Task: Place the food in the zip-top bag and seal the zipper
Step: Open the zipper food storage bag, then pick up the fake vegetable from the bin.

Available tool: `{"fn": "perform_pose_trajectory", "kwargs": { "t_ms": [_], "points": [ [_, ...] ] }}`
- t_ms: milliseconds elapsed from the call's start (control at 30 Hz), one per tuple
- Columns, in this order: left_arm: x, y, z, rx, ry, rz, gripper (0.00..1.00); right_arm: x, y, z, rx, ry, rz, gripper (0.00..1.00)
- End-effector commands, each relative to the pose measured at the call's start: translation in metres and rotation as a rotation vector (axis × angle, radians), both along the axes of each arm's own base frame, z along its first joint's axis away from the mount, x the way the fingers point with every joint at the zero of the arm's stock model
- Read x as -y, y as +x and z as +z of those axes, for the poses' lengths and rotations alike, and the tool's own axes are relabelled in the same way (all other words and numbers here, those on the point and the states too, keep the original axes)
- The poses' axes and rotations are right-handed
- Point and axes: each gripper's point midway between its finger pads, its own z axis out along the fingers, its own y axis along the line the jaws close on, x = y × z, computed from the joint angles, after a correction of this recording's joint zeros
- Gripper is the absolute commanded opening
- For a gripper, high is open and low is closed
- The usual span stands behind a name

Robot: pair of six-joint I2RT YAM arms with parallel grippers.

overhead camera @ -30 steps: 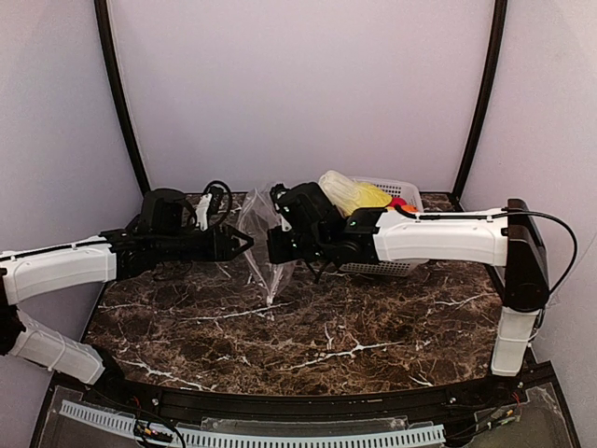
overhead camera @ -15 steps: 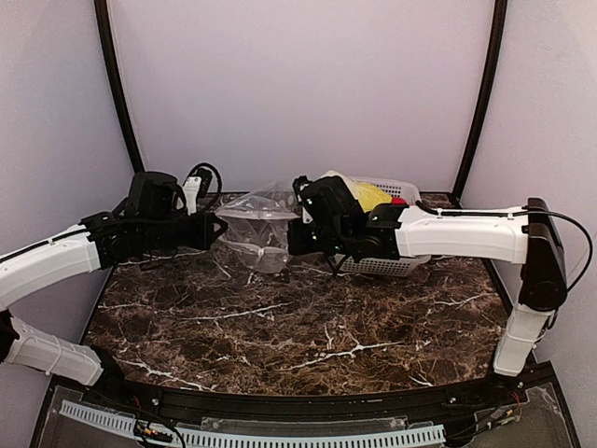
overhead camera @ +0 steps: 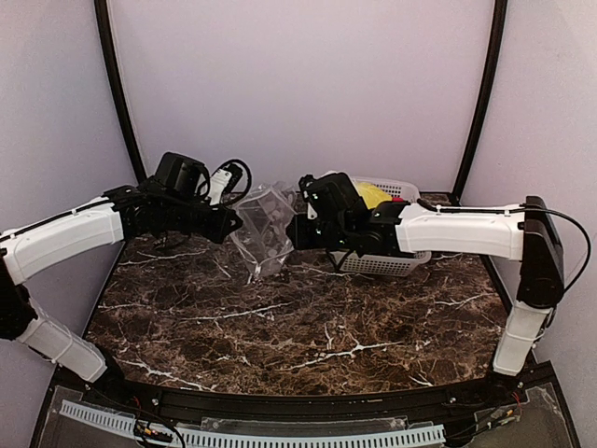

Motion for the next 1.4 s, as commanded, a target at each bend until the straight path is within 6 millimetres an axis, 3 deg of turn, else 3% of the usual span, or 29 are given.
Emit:
{"fn": "perform_pose_trajectory", "kwargs": {
  "t_ms": [0,100,267,400,533,667,1000,1367],
  "points": [
    [0.006,0.008,-0.011,-0.026,0.076,-0.054,0.01,-0.007,-0.011,0.002,0.022,0.007,0.125,0.51],
    [0.009,0.015,-0.014,-0.021,0.121,-0.067,0.01,-0.009,-0.036,0.021,0.065,0.029,0.283,0.71],
    [-0.004,0.021,-0.014,0.010,0.126,-0.006,0.01,0.012,-0.083,0.062,0.147,0.075,0.470,0.89],
    [-0.020,0.015,-0.005,0.061,0.112,0.027,0.01,0.047,-0.089,0.077,0.201,0.015,0.432,0.98],
    [-0.026,0.010,0.003,0.086,0.093,0.043,0.01,0.087,-0.060,0.073,0.223,-0.109,0.282,0.99],
    [-0.033,0.010,0.006,0.097,0.108,0.071,0.01,0.113,-0.025,0.066,0.213,-0.173,0.193,0.98],
    [-0.039,0.012,0.003,0.115,0.169,0.071,0.01,0.151,0.072,0.027,0.170,-0.311,0.111,0.99],
    [-0.038,0.008,0.011,0.124,0.147,0.059,0.01,0.166,0.157,-0.013,0.256,-0.527,0.139,0.99]
  ]
}}
